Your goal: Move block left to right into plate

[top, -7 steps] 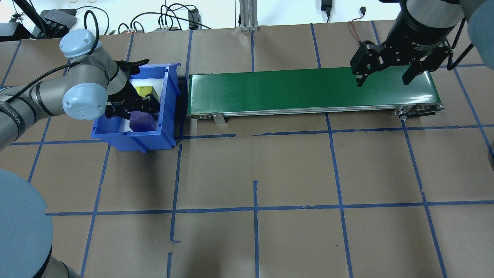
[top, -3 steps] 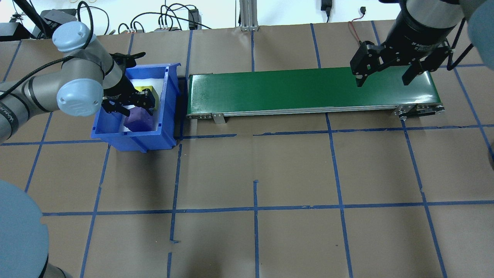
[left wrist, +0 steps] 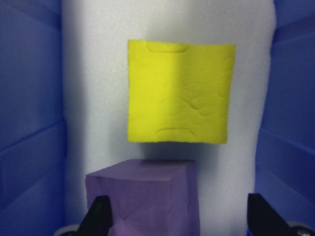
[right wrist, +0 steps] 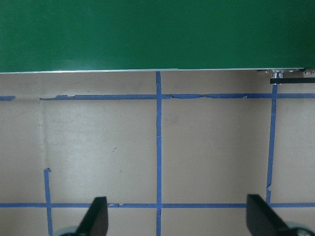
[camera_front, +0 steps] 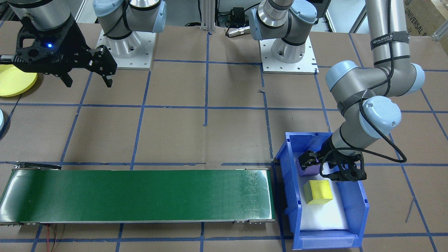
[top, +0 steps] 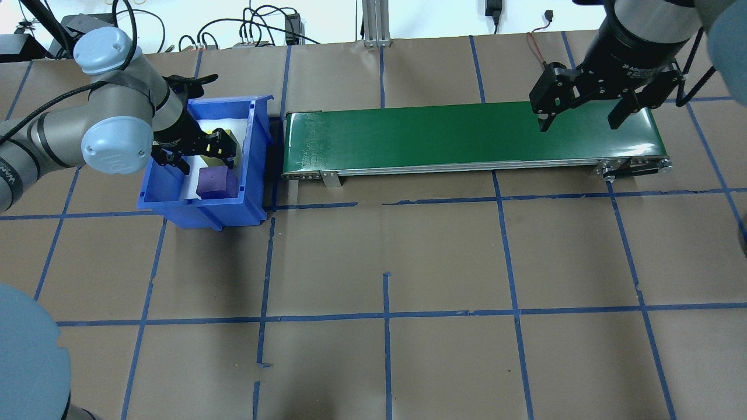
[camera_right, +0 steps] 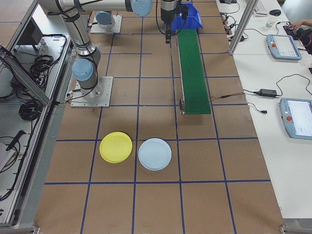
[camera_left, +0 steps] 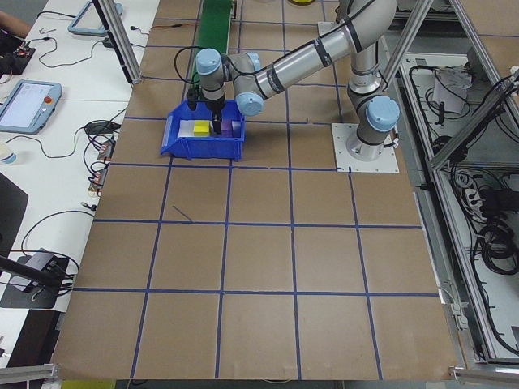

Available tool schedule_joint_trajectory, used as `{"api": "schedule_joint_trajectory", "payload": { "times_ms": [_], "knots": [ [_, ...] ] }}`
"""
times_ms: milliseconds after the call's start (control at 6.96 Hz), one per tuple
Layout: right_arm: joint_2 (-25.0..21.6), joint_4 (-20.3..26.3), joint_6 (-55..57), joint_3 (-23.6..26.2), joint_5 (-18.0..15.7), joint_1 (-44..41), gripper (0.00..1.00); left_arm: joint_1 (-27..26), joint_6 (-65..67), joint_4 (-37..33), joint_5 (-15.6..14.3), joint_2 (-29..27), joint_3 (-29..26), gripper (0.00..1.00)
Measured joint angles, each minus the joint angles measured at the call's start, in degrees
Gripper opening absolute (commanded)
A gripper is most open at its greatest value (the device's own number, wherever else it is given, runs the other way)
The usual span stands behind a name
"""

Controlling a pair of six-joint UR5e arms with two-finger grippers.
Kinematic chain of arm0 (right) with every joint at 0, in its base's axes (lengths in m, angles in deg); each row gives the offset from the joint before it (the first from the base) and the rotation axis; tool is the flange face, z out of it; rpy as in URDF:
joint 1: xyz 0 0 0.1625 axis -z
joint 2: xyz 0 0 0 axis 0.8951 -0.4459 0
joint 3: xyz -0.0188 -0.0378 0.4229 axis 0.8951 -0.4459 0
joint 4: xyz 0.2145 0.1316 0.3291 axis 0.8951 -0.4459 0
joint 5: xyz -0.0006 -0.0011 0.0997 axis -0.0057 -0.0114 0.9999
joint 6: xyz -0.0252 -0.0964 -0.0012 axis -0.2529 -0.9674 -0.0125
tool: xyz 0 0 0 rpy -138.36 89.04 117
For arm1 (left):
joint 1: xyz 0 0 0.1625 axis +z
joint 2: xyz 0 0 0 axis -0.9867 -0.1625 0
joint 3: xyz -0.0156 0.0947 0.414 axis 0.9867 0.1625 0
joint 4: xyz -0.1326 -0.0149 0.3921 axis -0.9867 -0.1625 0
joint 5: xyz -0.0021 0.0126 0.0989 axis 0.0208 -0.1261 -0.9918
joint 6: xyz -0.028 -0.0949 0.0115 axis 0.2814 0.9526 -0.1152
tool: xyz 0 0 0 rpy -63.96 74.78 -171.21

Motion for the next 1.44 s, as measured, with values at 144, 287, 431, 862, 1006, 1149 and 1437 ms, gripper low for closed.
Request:
{"api": "schedule_joint_trajectory", "payload": {
  "times_ms": [144, 287, 431, 862, 1006, 1149, 1437],
  "knots": [
    [0.0, 0.0, 0.0, 0.0, 0.0, 0.0, 1.0, -0.04, 0.01, -0.02, 0.01, 0.0, 0.01, 1.0],
    [0.0, 0.0, 0.0, 0.0, 0.0, 0.0, 1.0, -0.06, 0.11, -0.06, 0.03, -0.15, 0.14, 1.0],
    [0.0, 0.0, 0.0, 0.0, 0.0, 0.0, 1.0, -0.07, 0.6, -0.06, 0.14, -0.42, 0.36, 1.0],
    [0.0, 0.02, 0.0, 0.0, 0.0, 0.0, 1.0, -0.06, 2.55, 0.15, 0.42, -1.25, 1.55, 0.7],
    [0.0, 0.04, 0.0, 0.0, 0.0, 0.0, 1.0, -0.03, 2.61, 0.32, 0.25, -1.32, 2.41, 0.31],
    [0.0, 0.02, 0.0, 0.0, 0.0, 0.0, 1.0, 0.0, 2.62, 0.46, 0.23, -1.3, 3.24, 0.19],
    [0.0, 0.0, 0.0, 0.0, 0.0, 0.0, 1.0, 0.0, 2.19, 0.36, 0.12, 0.52, 2.55, 0.19]
  ]
}}
